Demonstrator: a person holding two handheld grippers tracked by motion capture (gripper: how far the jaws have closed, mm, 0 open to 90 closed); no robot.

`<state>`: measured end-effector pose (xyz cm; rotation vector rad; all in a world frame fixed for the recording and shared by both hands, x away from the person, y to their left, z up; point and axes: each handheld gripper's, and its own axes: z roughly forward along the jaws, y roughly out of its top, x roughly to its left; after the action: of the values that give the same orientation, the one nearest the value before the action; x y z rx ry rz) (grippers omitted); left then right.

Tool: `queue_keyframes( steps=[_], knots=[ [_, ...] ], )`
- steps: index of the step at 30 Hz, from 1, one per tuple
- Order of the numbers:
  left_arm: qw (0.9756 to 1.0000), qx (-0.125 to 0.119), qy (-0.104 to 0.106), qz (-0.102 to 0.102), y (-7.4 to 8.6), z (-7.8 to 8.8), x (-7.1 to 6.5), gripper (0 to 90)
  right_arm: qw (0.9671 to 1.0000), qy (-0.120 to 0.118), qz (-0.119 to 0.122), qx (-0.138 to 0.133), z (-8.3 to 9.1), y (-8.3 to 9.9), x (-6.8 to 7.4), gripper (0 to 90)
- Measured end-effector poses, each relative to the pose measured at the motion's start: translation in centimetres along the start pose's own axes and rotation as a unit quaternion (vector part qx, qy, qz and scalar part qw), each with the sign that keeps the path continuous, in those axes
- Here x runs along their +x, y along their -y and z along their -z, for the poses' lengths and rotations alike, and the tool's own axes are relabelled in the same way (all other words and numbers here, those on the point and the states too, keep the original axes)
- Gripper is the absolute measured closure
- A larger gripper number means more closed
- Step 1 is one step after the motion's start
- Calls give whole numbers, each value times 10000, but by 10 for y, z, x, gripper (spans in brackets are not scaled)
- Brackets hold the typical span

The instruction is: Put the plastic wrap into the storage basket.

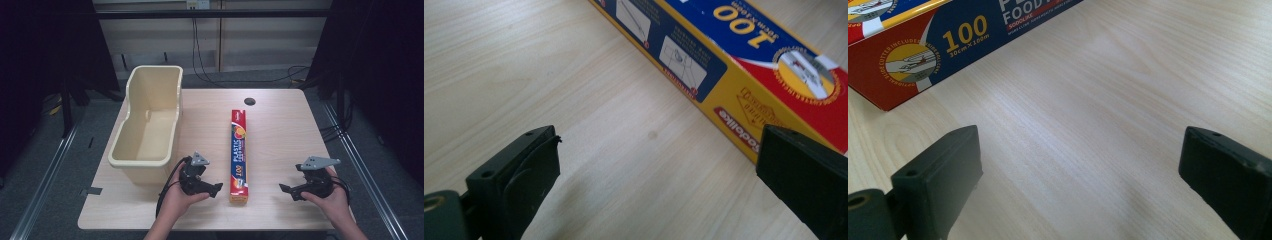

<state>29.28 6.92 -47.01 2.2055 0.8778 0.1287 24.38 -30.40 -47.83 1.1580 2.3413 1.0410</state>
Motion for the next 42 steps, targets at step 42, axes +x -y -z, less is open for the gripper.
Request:
queue_keyframes(
  steps=[42],
  knots=[
    [9948, 321, 126, 956, -100, -48, 4, 36, 9998, 150, -91, -92, 9, 5, 0, 31]
  ],
)
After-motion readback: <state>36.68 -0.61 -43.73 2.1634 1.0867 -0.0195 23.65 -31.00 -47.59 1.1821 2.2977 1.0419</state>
